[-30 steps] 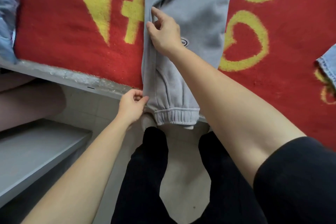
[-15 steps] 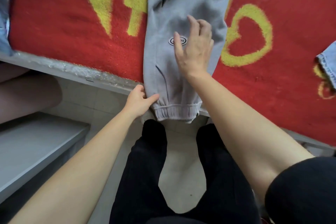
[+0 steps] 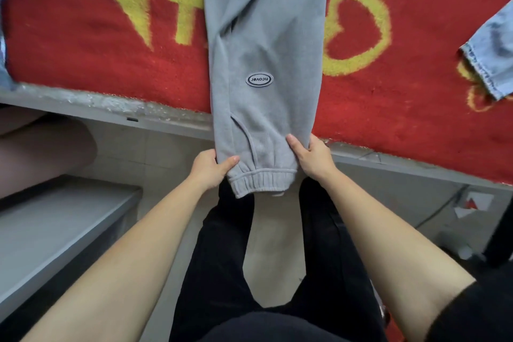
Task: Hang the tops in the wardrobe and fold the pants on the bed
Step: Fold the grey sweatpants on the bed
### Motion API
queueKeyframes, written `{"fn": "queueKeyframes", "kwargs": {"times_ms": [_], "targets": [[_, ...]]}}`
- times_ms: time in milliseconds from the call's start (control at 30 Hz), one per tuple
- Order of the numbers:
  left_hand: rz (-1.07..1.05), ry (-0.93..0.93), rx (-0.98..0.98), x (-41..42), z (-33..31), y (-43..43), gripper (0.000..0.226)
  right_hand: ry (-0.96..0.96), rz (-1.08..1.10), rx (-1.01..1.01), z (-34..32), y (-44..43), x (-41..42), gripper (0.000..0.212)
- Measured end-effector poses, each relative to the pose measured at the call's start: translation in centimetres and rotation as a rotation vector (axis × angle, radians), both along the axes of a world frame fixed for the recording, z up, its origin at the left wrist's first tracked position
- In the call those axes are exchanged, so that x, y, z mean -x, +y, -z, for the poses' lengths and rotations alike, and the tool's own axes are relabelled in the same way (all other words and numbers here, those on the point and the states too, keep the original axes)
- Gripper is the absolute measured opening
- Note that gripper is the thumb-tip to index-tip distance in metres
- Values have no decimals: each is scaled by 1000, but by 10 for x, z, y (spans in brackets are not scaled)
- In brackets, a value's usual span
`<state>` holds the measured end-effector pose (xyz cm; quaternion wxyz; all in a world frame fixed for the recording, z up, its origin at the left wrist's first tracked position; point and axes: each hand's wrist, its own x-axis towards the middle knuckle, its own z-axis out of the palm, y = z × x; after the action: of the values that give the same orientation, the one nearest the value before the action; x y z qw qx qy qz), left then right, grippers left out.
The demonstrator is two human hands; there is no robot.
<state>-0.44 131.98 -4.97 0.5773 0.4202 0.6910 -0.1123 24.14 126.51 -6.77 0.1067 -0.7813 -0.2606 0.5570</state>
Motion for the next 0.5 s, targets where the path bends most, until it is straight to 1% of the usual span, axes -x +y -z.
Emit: {"fn": "queueKeyframes", "kwargs": {"times_ms": [100, 167, 267, 333, 367, 433, 500], "targets": [[-57, 52, 3, -6, 8, -18, 35, 0, -36, 41, 5, -5, -2, 41], [-84, 74, -3, -14, 8, -18, 32, -34, -122, 78, 4, 4, -6, 41], [32, 165, -67, -26, -4, 0, 33, -89, -350, 162, -9, 23, -17, 40], [40, 201, -134, -35, -21, 21, 37, -150, -425, 182, -23, 38, -28, 40], [32, 209, -171, -40, -30, 33, 41, -177, -417, 177, -31, 46, -34, 38], [51, 217, -270, -49, -51, 57, 51, -201, -331, 112, -54, 66, -49, 37], [73, 220, -375, -62, -73, 82, 51, -209, -258, 20, -81, 94, -68, 41]]}}
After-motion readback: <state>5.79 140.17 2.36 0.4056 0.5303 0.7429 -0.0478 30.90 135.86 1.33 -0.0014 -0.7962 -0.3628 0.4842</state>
